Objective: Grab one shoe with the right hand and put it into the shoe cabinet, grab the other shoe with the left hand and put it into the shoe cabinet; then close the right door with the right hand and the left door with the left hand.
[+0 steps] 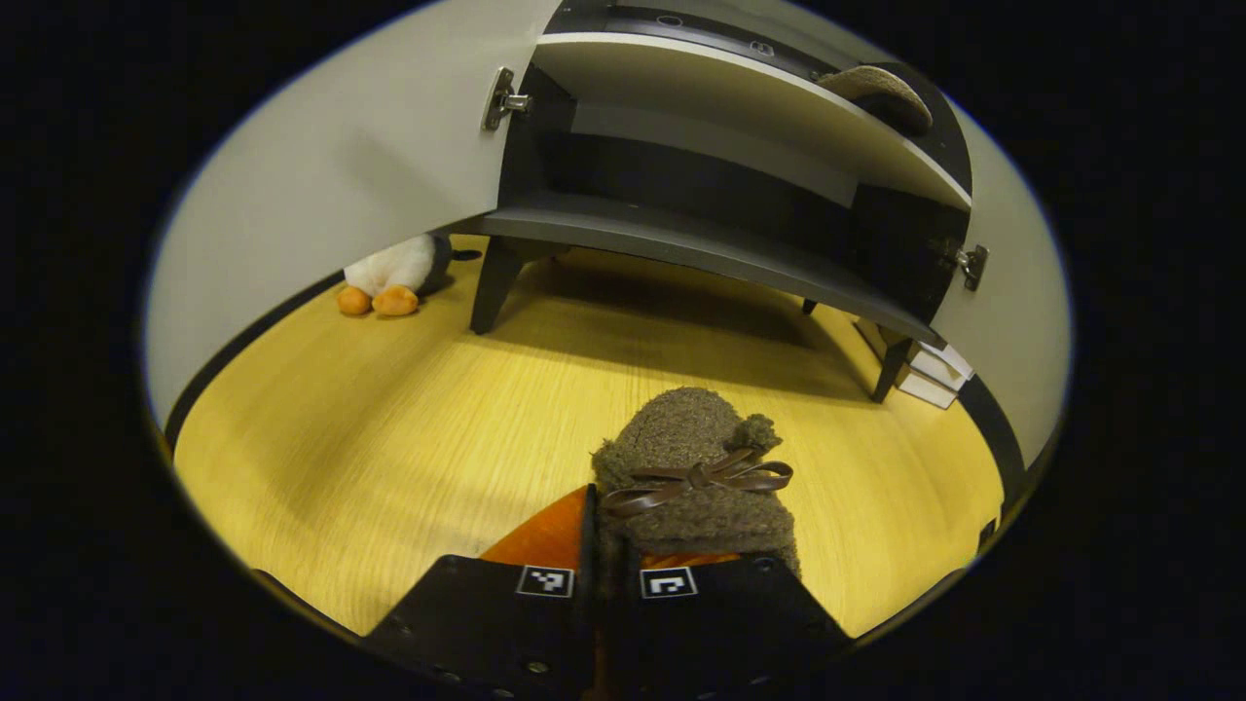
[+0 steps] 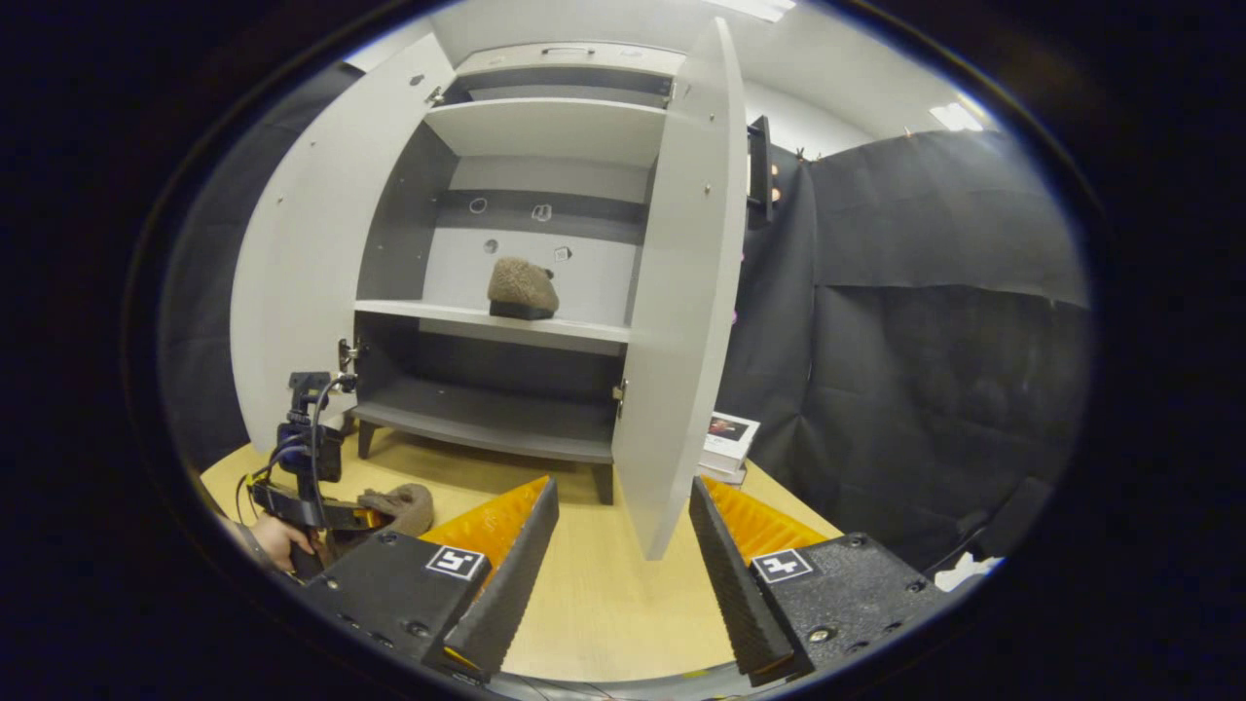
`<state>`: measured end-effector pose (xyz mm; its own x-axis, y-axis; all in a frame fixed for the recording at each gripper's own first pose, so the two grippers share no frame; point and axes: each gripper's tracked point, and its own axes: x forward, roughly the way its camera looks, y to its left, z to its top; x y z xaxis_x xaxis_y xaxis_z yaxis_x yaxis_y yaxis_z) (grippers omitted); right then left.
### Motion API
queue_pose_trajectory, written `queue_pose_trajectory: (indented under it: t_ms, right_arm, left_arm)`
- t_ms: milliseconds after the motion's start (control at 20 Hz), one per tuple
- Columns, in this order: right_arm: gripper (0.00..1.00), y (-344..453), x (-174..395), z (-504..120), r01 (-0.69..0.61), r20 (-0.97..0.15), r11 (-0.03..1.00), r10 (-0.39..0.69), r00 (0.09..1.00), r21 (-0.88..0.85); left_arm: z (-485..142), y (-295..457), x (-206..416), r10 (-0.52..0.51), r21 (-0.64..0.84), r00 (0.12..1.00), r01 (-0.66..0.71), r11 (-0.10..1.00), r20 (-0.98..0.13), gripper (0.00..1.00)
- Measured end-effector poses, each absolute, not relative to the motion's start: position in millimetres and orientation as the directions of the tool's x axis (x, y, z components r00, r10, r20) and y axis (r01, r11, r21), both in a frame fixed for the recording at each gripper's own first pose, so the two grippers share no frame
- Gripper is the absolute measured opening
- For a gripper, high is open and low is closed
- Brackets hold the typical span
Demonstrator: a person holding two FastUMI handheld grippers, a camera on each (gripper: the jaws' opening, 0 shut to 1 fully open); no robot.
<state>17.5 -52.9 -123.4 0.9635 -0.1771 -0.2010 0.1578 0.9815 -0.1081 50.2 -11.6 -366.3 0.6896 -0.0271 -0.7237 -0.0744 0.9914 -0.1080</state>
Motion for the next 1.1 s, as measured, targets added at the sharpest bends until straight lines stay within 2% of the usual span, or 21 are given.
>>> queue_pose_trajectory:
  t_ms: [150,250,300,350,450,700,800,950,1100]
  right_arm:
    - [0.85,-50,19,-121,0.14,-0.195,0.983,-0.161,0.967,-0.115]
    - [0.85,-47,21,-120,0.128,-0.186,0.985,-0.148,0.971,-0.117]
    - [0.89,-45,23,-120,0.119,-0.186,0.986,-0.139,0.973,-0.114]
    - [0.86,-42,24,-121,0.11,-0.189,0.988,-0.129,0.974,-0.108]
    - [0.85,-35,26,-123,0.093,-0.193,0.992,-0.109,0.975,-0.088]
    - [0.85,-26,22,-117,0.058,-0.171,0.994,-0.073,0.983,-0.088]
    - [0.85,-27,19,-114,0.059,-0.164,0.995,-0.072,0.984,-0.083]
    - [0.85,-29,13,-114,0.067,-0.169,0.995,-0.078,0.982,-0.073]
    - [0.85,-35,8,-116,0.086,-0.18,0.994,-0.097,0.979,-0.068]
  left_arm:
    - [-329,-17,47,-0.035,-0.146,0.743,-0.085,0.986,-0.668,0.01]
    - [-272,-19,51,-0.039,-0.159,0.811,-0.067,0.985,-0.584,0.01]
    - [-239,-16,53,-0.016,-0.141,0.839,-0.073,0.987,-0.543,0.01]
    - [-211,-13,59,0.012,-0.123,0.86,-0.086,0.989,-0.51,0.01]
    - [-149,-23,74,0.008,-0.146,0.912,-0.074,0.987,-0.41,0.01]
    - [-15,-45,177,-0.027,-0.185,0.979,-0.011,0.983,-0.2,0.01]
    - [15,-45,228,-0.007,-0.146,0.98,-0.023,0.989,-0.198,0.01]
    - [-12,-49,311,-0.028,-0.153,0.948,-0.021,0.988,-0.316,0.01]
    - [-38,-40,365,0.037,-0.019,0.913,-0.049,0.999,-0.405,0.01]
